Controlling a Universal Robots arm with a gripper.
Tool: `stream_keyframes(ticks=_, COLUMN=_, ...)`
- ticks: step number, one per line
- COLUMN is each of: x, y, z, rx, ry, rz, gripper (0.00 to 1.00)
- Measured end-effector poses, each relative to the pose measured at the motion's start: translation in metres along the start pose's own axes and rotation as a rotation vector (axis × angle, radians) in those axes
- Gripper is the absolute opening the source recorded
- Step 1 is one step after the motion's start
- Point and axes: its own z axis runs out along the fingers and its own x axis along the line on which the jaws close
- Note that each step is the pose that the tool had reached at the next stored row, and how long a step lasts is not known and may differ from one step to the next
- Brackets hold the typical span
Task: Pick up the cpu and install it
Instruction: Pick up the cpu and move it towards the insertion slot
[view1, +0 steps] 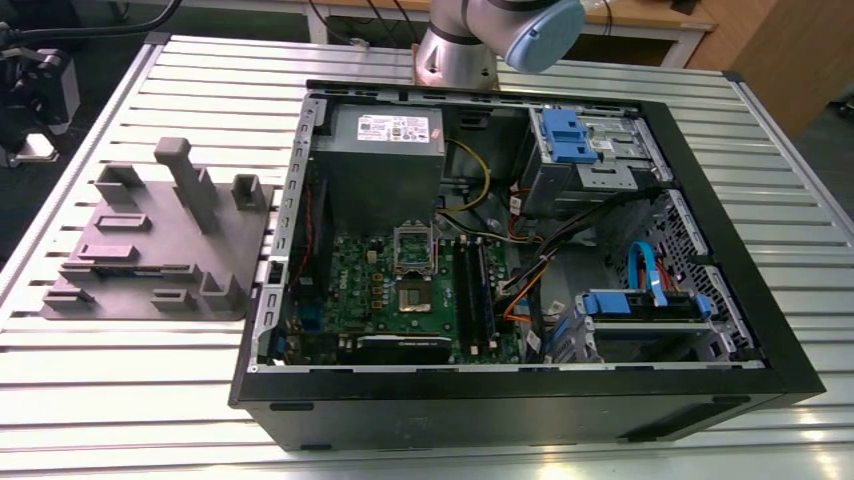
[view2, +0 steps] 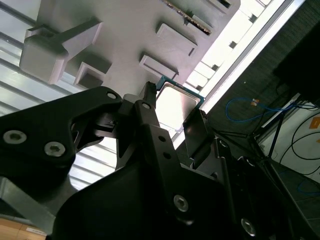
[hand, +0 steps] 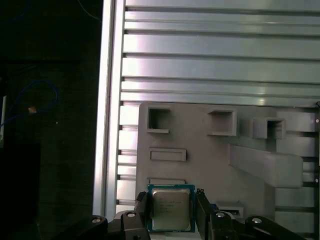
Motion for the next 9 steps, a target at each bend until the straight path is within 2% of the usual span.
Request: stream_keyframes(ticks=9, x=0.0001, y=0.0001, z=-0.0017, rx=0.0, ry=0.0, rz=0.0, gripper=0.47)
